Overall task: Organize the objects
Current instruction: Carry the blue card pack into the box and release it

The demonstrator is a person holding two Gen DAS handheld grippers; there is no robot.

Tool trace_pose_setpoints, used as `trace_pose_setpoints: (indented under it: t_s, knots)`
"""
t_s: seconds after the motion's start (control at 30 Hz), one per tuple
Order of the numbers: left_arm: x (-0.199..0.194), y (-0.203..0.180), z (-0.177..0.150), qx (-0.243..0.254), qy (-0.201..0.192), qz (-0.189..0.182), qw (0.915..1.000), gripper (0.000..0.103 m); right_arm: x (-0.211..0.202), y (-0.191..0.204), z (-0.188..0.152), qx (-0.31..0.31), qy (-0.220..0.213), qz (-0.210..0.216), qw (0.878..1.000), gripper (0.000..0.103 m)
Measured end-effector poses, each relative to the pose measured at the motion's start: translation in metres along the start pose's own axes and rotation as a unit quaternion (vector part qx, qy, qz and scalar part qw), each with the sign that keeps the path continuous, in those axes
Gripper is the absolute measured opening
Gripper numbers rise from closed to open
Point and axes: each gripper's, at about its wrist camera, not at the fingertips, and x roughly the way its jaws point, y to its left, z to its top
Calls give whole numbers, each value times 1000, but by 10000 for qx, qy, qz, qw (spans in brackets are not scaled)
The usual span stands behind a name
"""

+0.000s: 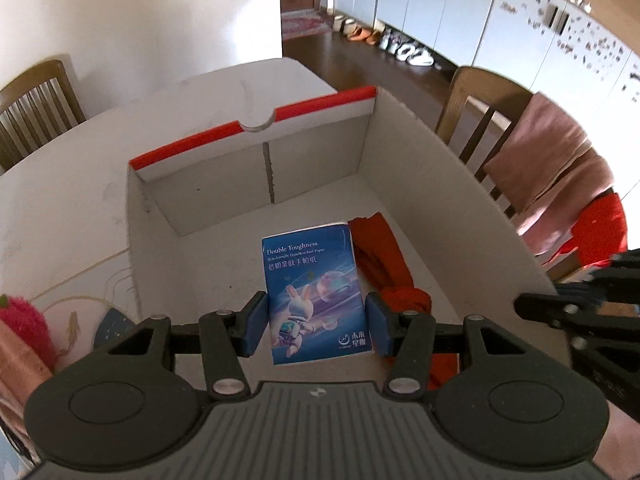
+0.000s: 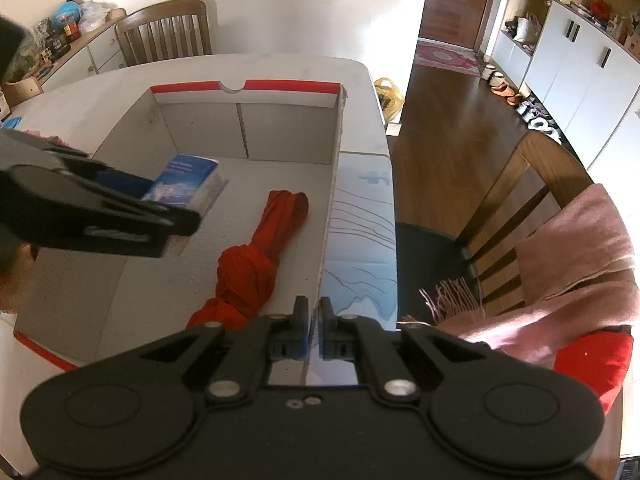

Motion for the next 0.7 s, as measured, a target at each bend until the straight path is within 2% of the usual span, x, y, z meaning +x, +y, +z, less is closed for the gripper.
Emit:
trace_pose_setpoints:
  t_s: [0.33, 0.7]
  knots:
    - [45, -1, 13, 55, 427, 195, 9989, 52, 1, -1, 1, -59, 27, 59, 10000, 4]
    - [65, 4, 13, -132, 779, 73, 9968, 52, 1, -3, 2, -49, 51, 132, 9999, 5]
